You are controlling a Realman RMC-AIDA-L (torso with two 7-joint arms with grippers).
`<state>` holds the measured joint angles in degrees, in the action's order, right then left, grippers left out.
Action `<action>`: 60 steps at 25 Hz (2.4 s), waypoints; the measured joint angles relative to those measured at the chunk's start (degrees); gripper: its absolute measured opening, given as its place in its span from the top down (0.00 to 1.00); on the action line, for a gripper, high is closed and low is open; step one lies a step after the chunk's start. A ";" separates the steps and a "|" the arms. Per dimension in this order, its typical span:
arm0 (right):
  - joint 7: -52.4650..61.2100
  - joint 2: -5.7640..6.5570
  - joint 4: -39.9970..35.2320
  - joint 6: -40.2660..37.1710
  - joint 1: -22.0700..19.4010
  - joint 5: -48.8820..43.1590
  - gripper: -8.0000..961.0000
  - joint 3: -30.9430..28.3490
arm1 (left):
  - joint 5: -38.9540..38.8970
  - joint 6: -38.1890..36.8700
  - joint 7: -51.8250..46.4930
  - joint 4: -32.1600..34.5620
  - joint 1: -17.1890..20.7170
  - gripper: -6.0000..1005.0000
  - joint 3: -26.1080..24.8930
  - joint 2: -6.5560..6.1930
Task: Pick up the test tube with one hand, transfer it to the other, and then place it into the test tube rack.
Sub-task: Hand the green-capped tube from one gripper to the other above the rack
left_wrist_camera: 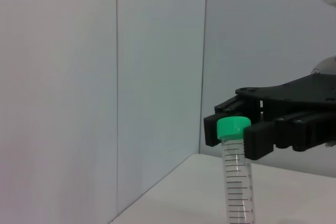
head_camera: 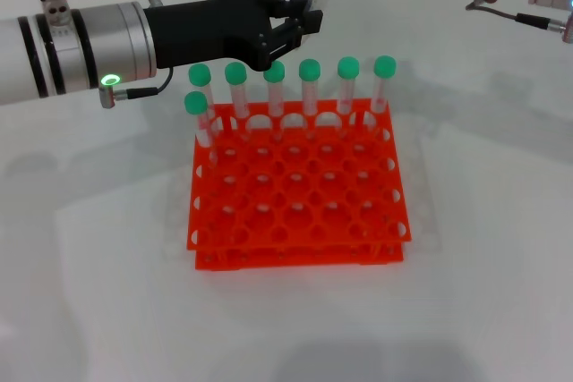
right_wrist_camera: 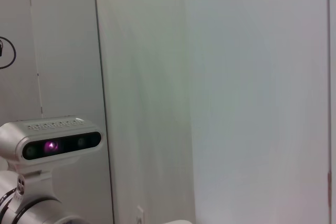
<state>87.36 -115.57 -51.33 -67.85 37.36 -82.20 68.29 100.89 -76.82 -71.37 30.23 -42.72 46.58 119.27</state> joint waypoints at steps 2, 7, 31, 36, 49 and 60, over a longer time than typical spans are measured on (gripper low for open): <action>0.00 0.00 0.01 0.00 0.00 0.05 0.63 0.00 | 0.00 0.01 0.01 0.00 0.00 0.81 0.00 0.00; 0.02 0.00 0.01 0.00 0.00 0.06 0.68 0.00 | 0.00 0.01 0.01 0.01 0.00 0.80 0.13 0.00; -0.09 0.00 -0.38 -0.40 0.95 -0.06 0.70 0.76 | -0.16 0.42 0.00 0.56 -0.53 0.75 2.99 0.00; -0.09 0.00 -0.44 -0.45 0.97 -0.06 0.70 0.79 | -0.13 0.45 0.01 0.54 -0.67 0.74 3.00 0.00; -0.09 0.00 -0.52 -0.17 0.97 0.02 0.71 0.79 | -0.08 0.37 0.04 0.55 -0.70 0.72 3.01 0.01; -0.09 0.00 -0.52 0.03 0.96 0.02 0.71 0.79 | -1.18 0.42 -0.38 0.62 -0.62 0.49 2.95 0.00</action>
<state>87.28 -115.57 -51.86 -67.82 38.32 -82.18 69.08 99.71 -76.40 -71.75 30.85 -43.33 49.53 119.26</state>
